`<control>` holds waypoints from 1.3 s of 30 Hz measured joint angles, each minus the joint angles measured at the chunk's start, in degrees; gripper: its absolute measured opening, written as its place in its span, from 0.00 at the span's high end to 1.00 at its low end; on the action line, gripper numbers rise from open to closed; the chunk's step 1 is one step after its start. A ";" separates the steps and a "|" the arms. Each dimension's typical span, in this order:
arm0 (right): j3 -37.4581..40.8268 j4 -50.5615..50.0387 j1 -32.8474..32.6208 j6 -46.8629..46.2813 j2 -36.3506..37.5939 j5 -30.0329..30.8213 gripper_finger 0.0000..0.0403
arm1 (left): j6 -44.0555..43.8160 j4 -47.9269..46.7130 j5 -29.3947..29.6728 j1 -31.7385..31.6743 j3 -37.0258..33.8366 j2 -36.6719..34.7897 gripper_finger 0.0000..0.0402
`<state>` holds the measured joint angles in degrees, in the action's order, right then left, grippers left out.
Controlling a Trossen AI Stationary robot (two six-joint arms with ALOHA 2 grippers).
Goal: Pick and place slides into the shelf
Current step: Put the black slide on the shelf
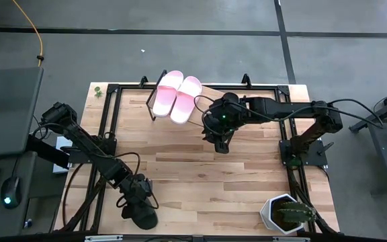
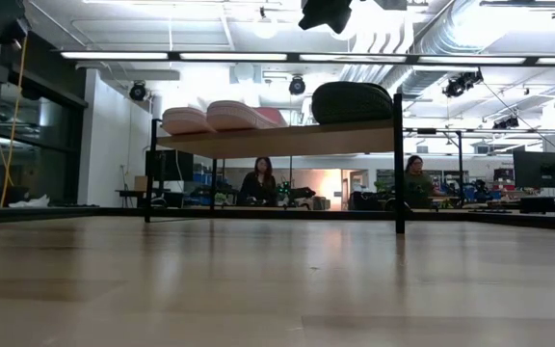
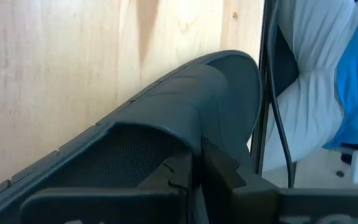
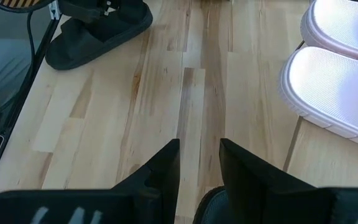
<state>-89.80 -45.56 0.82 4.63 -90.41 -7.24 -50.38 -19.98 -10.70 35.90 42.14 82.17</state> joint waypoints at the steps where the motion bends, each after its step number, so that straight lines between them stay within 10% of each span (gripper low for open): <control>1: 0.00 0.00 0.00 0.30 0.00 0.00 0.74 | 0.66 -0.75 -0.27 0.02 0.42 0.00 0.97; 21: 0.00 0.03 0.00 -0.08 0.02 0.04 0.74 | 22.06 -41.53 5.02 -7.23 23.21 0.07 0.99; 39: 0.00 5.95 -0.11 -5.97 0.02 4.11 0.79 | 33.27 -53.12 11.00 -7.89 40.97 0.06 0.99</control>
<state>-89.80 -39.61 0.71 -1.34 -90.39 -3.13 -17.12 -73.10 0.29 28.01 83.11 82.23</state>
